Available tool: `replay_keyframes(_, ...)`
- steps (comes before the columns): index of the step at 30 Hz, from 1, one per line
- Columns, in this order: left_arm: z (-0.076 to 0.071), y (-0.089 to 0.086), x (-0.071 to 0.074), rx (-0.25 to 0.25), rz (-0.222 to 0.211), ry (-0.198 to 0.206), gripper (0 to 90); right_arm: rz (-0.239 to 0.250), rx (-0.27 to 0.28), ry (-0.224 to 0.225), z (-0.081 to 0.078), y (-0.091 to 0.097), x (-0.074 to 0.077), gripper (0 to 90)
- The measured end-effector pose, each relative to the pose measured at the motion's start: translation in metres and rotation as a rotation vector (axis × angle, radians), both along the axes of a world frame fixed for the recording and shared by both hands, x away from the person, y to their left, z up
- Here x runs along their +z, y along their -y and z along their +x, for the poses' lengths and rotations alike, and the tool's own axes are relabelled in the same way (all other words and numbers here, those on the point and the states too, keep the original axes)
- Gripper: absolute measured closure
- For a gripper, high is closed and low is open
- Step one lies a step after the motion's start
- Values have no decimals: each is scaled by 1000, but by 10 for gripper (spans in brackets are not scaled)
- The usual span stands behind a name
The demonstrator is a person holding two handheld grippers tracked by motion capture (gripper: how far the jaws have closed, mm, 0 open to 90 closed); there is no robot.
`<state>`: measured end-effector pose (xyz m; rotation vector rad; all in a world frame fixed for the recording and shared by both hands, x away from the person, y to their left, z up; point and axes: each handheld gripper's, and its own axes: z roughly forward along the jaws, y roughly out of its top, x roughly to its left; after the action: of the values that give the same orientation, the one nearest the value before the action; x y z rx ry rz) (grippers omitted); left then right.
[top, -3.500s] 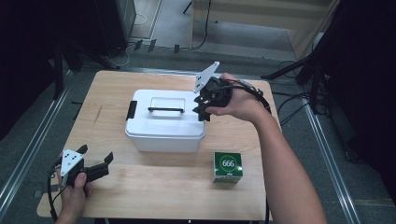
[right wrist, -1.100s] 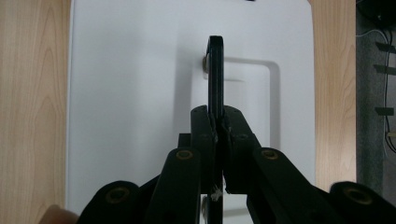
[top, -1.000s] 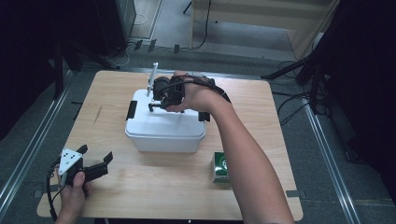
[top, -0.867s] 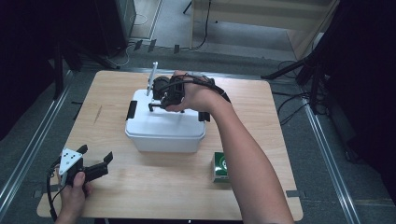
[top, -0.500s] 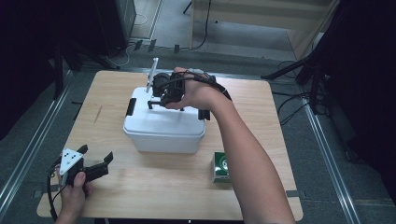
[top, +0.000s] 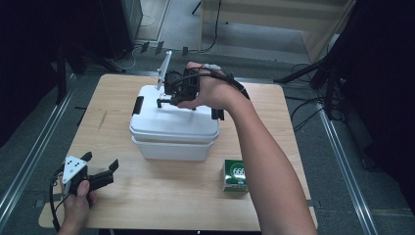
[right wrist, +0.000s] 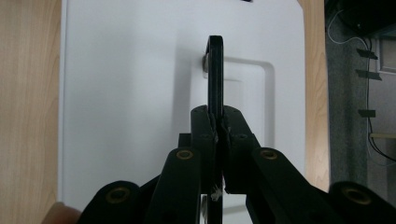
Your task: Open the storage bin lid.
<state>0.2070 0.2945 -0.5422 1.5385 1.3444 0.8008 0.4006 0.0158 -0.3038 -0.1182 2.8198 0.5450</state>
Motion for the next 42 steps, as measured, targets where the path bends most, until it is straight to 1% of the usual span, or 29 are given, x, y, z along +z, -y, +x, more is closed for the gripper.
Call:
replay_keyframes(2,0,0,0,0,2,0,45,1,7,3,0,1,1,860)
replay_keyframes(3,0,0,0,0,1,0,45,4,1,7,0,6,4,860)
replay_keyframes(6,0,0,0,0,2,-2,45,6,-3,11,0,10,6,860)
replay_keyframes(7,0,0,0,0,1,-2,45,8,5,15,0,12,7,860)
replay_keyframes(8,0,0,0,1,1,-1,45,3,-11,24,0,17,10,860)
replay_keyframes(9,0,0,0,1,1,-1,45,3,-11,24,0,17,10,860)
replay_keyframes(11,0,0,0,1,0,0,45,7,0,27,1,21,11,860)
replay_keyframes(12,0,0,0,0,0,-1,45,2,-20,25,-1,24,13,860)
replay_keyframes(14,0,0,0,-3,4,-1,45,8,-12,32,0,32,15,860)
replay_keyframes(16,0,0,0,-3,5,-1,45,9,-22,33,0,35,16,860)
replay_keyframes(17,0,0,0,-2,4,0,45,7,-29,37,0,41,18,860)
replay_keyframes(18,0,0,0,-2,5,-1,45,7,-29,37,0,41,18,860)
replay_keyframes(19,0,0,0,-2,5,-2,45,14,-24,41,1,43,19,860)
replay_keyframes(21,0,0,0,-1,4,0,45,17,-33,48,1,52,22,860)
replay_keyframes(23,0,0,0,0,3,0,45,19,-31,48,1,55,23,860)
replay_keyframes(24,0,1,0,1,2,0,45,20,-32,53,1,62,25,860)
replay_keyframes(26,0,0,0,-1,4,0,45,19,-42,55,1,65,25,860)
replay_keyframes(27,1,1,0,0,5,2,45,22,-51,59,1,73,27,860)
replay_keyframes(29,1,1,0,-1,5,1,45,24,-53,59,1,75,27,860)
replay_keyframes(30,1,1,0,1,6,2,45,25,-58,60,1,84,28,860)
replay_keyframes(31,1,1,0,1,5,2,45,25,-58,60,1,84,28,860)
replay_keyframes(34,1,1,0,1,8,0,45,20,-73,69,1,96,30,860)
replay_keyframes(35,1,1,0,2,9,0,45,23,-79,71,1,104,31,860)
replay_keyframes(38,1,1,0,4,9,0,45,22,-78,84,2,111,31,860)
replay_keyframes(40,1,1,0,4,9,-2,45,17,-96,91,1,123,31,860)
replay_keyframes(41,1,1,0,4,10,-3,45,16,-95,92,1,126,31,860)
replay_keyframes(42,1,1,0,7,12,-3,45,19,-103,95,1,133,31,860)
